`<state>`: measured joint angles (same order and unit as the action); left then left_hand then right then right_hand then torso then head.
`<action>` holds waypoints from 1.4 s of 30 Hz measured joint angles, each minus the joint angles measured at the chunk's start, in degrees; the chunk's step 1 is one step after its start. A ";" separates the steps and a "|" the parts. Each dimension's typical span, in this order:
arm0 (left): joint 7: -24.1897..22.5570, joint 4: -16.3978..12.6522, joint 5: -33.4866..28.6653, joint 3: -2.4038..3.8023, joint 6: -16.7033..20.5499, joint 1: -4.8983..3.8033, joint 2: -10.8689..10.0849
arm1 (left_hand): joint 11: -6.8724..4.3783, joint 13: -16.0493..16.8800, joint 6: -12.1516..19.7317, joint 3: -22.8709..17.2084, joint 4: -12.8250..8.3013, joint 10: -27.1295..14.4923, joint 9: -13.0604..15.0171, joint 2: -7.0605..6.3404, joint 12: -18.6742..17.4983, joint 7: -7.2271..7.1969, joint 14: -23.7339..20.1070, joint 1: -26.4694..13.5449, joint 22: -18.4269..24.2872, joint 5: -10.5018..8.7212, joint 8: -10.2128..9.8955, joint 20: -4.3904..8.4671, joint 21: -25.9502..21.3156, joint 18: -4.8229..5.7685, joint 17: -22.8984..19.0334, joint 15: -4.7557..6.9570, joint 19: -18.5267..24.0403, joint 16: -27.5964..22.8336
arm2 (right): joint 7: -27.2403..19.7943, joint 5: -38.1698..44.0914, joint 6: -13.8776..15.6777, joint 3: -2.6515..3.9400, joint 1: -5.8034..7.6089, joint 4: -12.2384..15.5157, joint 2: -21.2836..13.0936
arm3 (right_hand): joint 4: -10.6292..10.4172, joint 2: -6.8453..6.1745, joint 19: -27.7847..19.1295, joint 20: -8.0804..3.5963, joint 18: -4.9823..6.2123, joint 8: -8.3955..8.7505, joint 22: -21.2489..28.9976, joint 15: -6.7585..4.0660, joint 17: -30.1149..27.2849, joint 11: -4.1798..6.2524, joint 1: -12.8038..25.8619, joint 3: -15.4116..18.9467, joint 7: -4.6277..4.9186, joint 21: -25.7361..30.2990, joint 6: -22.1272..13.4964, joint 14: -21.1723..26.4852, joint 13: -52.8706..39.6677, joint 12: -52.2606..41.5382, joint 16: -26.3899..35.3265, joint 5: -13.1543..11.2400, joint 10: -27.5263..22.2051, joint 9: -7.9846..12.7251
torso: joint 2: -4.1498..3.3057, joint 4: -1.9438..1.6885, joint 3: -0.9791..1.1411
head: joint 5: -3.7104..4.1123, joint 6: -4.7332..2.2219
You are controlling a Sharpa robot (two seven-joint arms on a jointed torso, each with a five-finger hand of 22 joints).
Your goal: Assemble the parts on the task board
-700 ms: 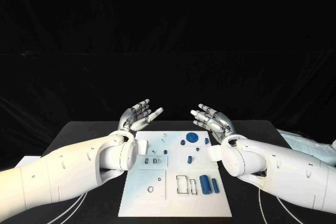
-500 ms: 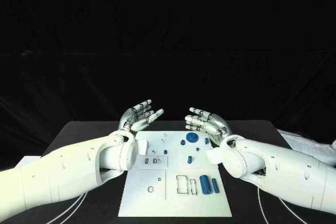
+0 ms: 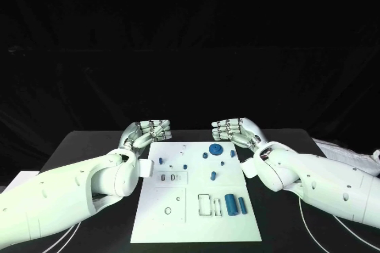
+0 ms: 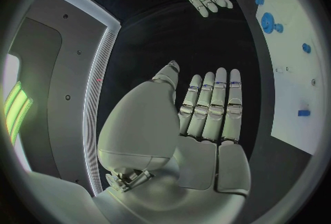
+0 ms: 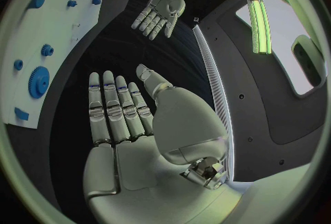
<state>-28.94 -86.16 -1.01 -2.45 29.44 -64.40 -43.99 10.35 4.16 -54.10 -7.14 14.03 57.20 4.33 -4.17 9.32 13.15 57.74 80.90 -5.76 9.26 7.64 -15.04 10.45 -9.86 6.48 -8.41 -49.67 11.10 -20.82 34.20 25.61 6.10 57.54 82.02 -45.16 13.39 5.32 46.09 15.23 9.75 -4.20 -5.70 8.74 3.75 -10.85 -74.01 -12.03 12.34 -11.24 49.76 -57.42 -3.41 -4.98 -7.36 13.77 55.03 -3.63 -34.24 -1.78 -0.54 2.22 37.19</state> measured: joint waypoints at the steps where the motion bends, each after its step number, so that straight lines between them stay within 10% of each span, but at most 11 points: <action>1: 0.00 -0.48 0.00 0.13 -0.39 -0.06 -0.33 | -0.13 -0.05 -0.32 0.20 0.15 0.45 -0.09 0.36 0.00 -0.05 0.34 -0.36 0.04 0.00 0.00 0.23 0.00 0.00 0.00 0.20 -0.23 0.00 | 0.08 1.45 0.15 0.20 0.17 -0.06 -0.09 | 0.17 0.00 0.71 -0.29 0.00 0.00 -0.10 -0.34 0.00 0.24 0.00 -0.56 0.27 -0.32 1.04 -1.32 0.00 0.00 -0.09 0.00 1.02 -0.01 | -0.37 -0.12 -0.04 | 0.10 -0.08; 11: 0.46 -6.05 -1.29 0.70 -3.57 -0.10 -3.06 | -0.36 -0.22 -0.97 0.81 -0.46 1.08 -0.35 1.01 -0.77 -0.19 1.27 -0.55 0.41 0.00 0.00 0.41 -0.01 0.00 0.17 0.53 -1.23 -0.29 | 6.28 22.20 -0.14 2.51 1.35 -1.22 -0.20 | 1.55 -1.96 6.26 -2.78 0.00 0.00 -1.00 -3.16 0.60 2.18 0.62 -4.96 -0.10 -3.65 7.18 -11.20 -0.14 0.38 -0.50 -0.70 8.42 -0.13 | -2.82 -1.21 -0.40 | 1.35 -0.64; 17: 1.03 -9.32 -4.02 1.01 -4.75 -0.14 -4.67 | -0.43 -0.22 -1.17 0.97 -0.62 1.56 -0.41 1.01 -0.78 -0.40 1.47 -0.55 0.49 0.00 -0.22 0.49 -0.01 0.01 0.17 0.33 -1.32 -0.53 | 14.56 38.10 -2.93 3.07 2.41 -1.68 0.47 | 1.62 -3.95 9.36 -4.25 0.00 0.01 -2.00 -4.80 1.55 3.57 1.07 -5.47 -1.53 -6.14 9.02 -15.97 -0.22 0.69 -1.20 -1.84 11.62 -0.19 | -4.27 -1.99 -0.59 | 2.38 -0.97; 24: 1.59 -11.81 -6.06 1.21 -5.57 -0.22 -5.77 | -0.43 -0.21 -1.17 0.96 -0.62 1.56 -0.40 1.01 -0.78 -0.40 1.67 -0.55 0.54 0.00 -0.22 0.49 -0.01 0.02 0.22 0.52 -1.32 -0.53 | 22.60 52.44 -6.99 3.14 3.30 -1.74 1.26 | -1.01 -7.58 18.13 -8.51 -0.01 0.01 -5.96 -8.15 7.38 5.88 2.31 -4.60 -4.07 -14.46 11.97 -26.44 -0.30 1.04 -7.32 -4.33 14.56 -0.33 | -5.81 -2.68 -0.73 | 2.97 -1.48; 42: 2.37 -14.82 -7.64 1.72 -6.62 -0.39 -7.01 | -0.42 -0.26 -1.16 1.28 -0.94 1.56 -0.45 1.00 -1.00 -0.40 1.66 -0.54 0.65 0.00 -0.44 0.70 -0.02 0.03 0.21 0.52 -1.52 -0.83 | 31.96 66.61 -14.97 3.19 4.76 -0.78 1.98 | -9.08 -11.79 21.28 -10.22 0.00 0.35 -13.43 -8.44 31.74 6.07 -0.02 -7.09 -4.75 -27.41 12.62 -26.72 -0.21 1.04 -37.75 -3.99 11.04 -0.32 | -8.24 -3.97 -1.04 | 4.32 -1.98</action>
<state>-26.56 -100.98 -8.65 -0.73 22.82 -64.79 -51.00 9.92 3.90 -55.26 -5.86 13.09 58.76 3.88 -3.16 8.31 12.75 59.41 80.35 -5.10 9.26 7.20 -14.34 10.43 -9.83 6.69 -7.89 -51.20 10.27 11.13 100.81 10.65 9.29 62.30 81.23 -43.18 4.31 -6.48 67.37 5.01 9.75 -3.85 -19.12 0.30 35.49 -4.78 -74.02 -19.12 7.60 -38.65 62.37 -84.14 -3.62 -3.94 -45.11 9.77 66.08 -3.94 -42.48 -5.75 -1.58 6.55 35.21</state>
